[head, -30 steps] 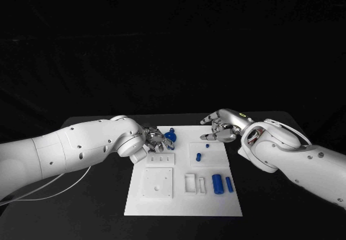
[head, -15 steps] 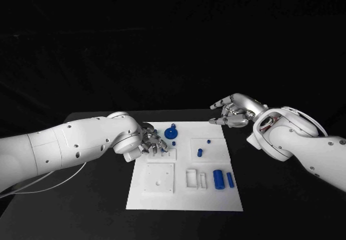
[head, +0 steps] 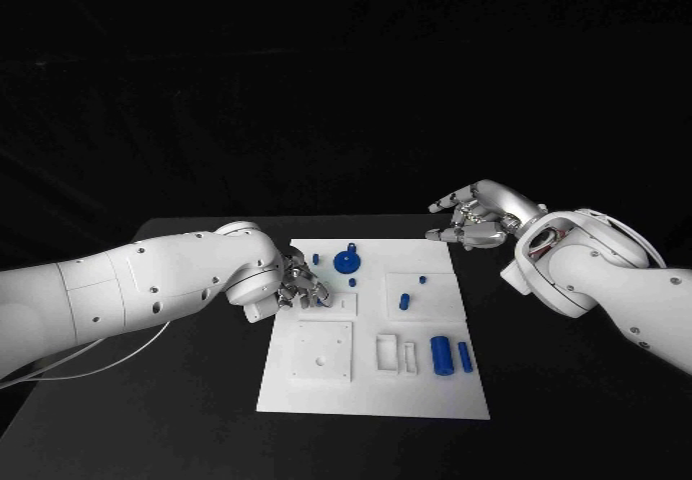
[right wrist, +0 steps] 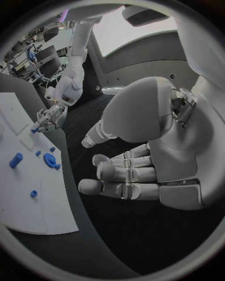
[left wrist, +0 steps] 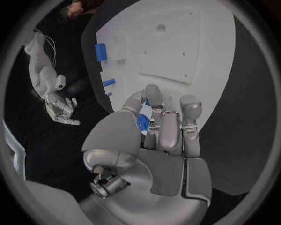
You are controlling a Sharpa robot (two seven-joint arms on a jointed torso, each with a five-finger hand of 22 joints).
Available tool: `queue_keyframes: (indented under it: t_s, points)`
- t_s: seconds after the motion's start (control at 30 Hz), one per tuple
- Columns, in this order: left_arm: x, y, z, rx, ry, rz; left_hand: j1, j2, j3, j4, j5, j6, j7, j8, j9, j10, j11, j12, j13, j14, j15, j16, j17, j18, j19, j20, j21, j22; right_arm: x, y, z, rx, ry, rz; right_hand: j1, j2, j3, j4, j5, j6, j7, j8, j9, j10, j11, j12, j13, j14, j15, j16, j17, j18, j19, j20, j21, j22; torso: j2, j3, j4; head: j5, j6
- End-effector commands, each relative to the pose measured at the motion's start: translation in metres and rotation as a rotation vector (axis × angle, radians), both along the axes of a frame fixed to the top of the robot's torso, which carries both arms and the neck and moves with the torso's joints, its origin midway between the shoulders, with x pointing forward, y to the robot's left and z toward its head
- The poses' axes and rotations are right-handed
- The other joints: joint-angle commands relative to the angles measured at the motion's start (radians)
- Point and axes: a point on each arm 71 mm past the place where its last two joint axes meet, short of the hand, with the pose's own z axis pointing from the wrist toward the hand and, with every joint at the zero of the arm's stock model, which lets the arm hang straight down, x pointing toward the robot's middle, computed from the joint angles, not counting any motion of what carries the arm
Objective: Assemble the parts on the task board
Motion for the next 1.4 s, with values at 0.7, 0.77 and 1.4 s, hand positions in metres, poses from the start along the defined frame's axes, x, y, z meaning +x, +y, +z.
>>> queue_keyframes:
  t_s: [0.7, 0.77, 1.4]
  points:
    - [0.003, -0.010, -0.006, 0.017, -0.036, 0.018, 0.019, 0.015, 0.003, 0.023, -0.008, 0.082, -0.080, 0.008, 0.256, 0.038, -0.005, -0.017, 0.026, -0.006, -0.004, 0.008, -0.045, -0.008, 0.012, -0.002, -0.009, 0.062, 0.001, 0.003, -0.002, 0.000, 0.025, 0.006, -0.005, 0.001, 0.011, 0.004, 0.003, 0.000, -0.001, -0.006, 0.000, 0.000, -0.002, 0.011, -0.004, 0.008, 0.001, -0.007, 0.009, 0.010, 0.011, 0.000, -0.014, 0.009, 0.000, 0.0011, -0.0013, -0.004, -0.010]
    - [0.003, -0.010, -0.005, 0.015, -0.041, 0.022, 0.019, 0.015, 0.003, 0.024, -0.007, 0.082, -0.080, 0.008, 0.257, 0.039, -0.005, -0.016, 0.025, -0.005, -0.003, 0.008, -0.045, -0.008, 0.012, -0.002, -0.010, 0.062, 0.001, 0.003, -0.002, -0.001, 0.027, 0.006, -0.005, 0.001, 0.011, 0.004, 0.003, 0.000, -0.001, -0.006, 0.000, 0.000, -0.002, 0.011, -0.004, 0.008, 0.001, -0.007, 0.009, 0.010, 0.011, 0.000, -0.014, 0.009, 0.000, 0.0011, -0.0003, -0.006, -0.012]
    - [0.003, -0.016, -0.007, 0.025, -0.025, -0.013, 0.016, 0.016, 0.001, 0.021, -0.006, 0.094, -0.083, 0.008, 0.279, 0.040, -0.003, -0.002, 0.007, -0.005, -0.001, 0.016, -0.045, -0.007, 0.011, 0.002, -0.022, 0.060, 0.002, 0.004, -0.003, -0.007, 0.037, 0.004, -0.006, -0.001, 0.031, -0.007, 0.018, -0.002, -0.001, -0.006, 0.000, -0.003, -0.002, 0.012, -0.007, 0.008, 0.001, -0.012, 0.012, 0.010, 0.011, 0.000, -0.018, 0.016, 0.000, 0.0004, -0.0010, -0.009, -0.014]
